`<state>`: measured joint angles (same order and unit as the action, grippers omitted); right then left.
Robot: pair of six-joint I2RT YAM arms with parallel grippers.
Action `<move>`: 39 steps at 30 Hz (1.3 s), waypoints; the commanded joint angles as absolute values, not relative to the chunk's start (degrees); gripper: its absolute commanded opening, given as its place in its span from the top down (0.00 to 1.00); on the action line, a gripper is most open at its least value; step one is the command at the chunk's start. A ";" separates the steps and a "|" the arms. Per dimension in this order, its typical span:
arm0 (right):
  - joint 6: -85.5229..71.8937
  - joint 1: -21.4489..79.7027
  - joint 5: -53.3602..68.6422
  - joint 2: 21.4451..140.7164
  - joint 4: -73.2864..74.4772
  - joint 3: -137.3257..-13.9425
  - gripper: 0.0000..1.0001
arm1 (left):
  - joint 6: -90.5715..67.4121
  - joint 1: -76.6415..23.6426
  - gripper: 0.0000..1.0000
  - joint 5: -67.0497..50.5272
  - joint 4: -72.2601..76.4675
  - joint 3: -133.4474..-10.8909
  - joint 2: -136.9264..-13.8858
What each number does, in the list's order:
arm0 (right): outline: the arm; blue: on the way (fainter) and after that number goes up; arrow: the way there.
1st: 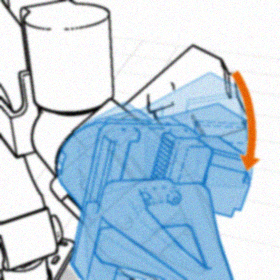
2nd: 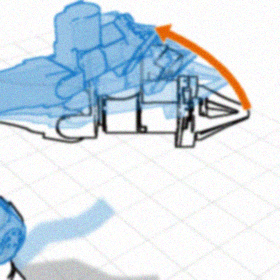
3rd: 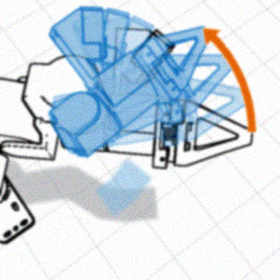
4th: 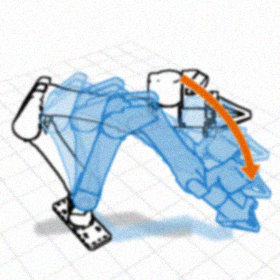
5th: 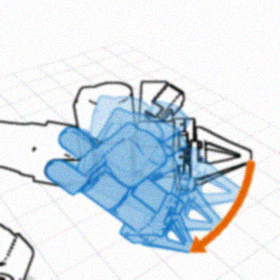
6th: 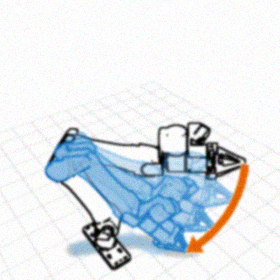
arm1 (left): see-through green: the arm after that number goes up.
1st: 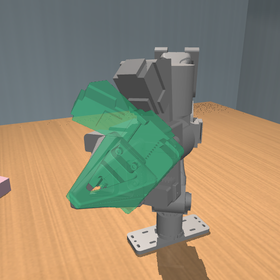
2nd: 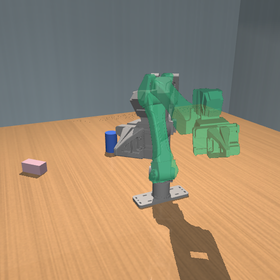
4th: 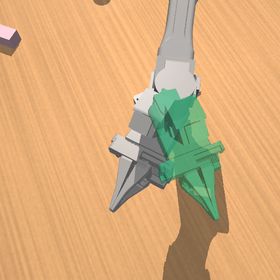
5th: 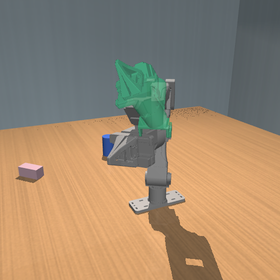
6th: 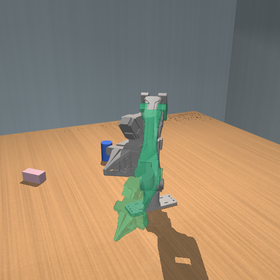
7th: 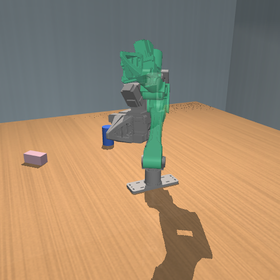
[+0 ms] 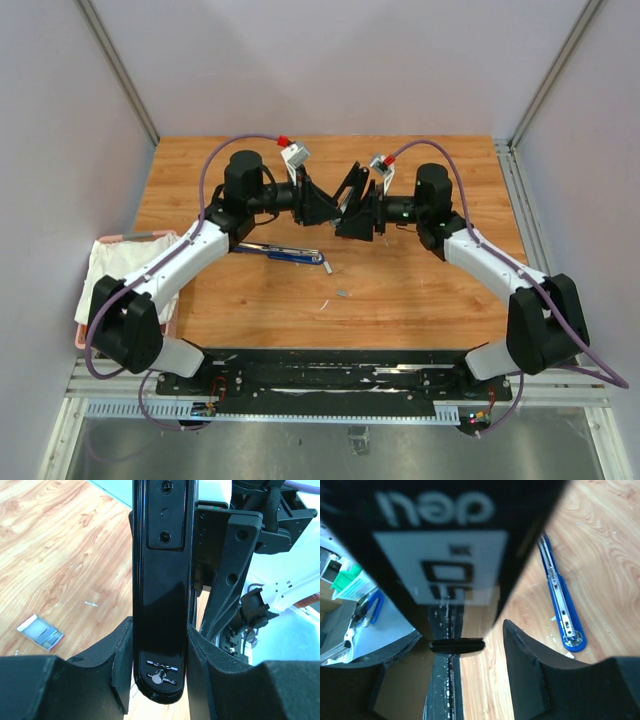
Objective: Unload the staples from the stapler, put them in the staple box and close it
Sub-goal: Unload the staple at the center of the board.
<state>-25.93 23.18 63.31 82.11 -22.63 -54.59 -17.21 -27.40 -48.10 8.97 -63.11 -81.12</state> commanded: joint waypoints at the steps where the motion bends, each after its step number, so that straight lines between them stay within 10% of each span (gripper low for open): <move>1: -29.28 24.34 67.22 82.13 -27.92 -56.27 0.47 | -18.12 -27.25 1.00 -49.05 15.21 -63.36 -80.82; 7: -24.63 24.26 71.55 82.69 -19.97 -59.42 0.99 | -17.13 -27.12 1.00 -48.97 15.07 -62.70 -81.11; 29: 24.13 17.41 57.04 80.16 45.61 -77.28 1.00 | -1.53 -24.61 0.99 -48.82 1.31 -61.23 -79.48; 35: 26.16 17.43 54.89 79.30 50.90 -79.58 1.00 | 1.45 -24.55 0.84 -48.25 -0.10 -59.90 -81.71; 39: 26.45 17.46 54.90 78.94 55.47 -83.46 1.00 | 0.78 -24.52 0.47 -48.27 0.13 -59.76 -83.93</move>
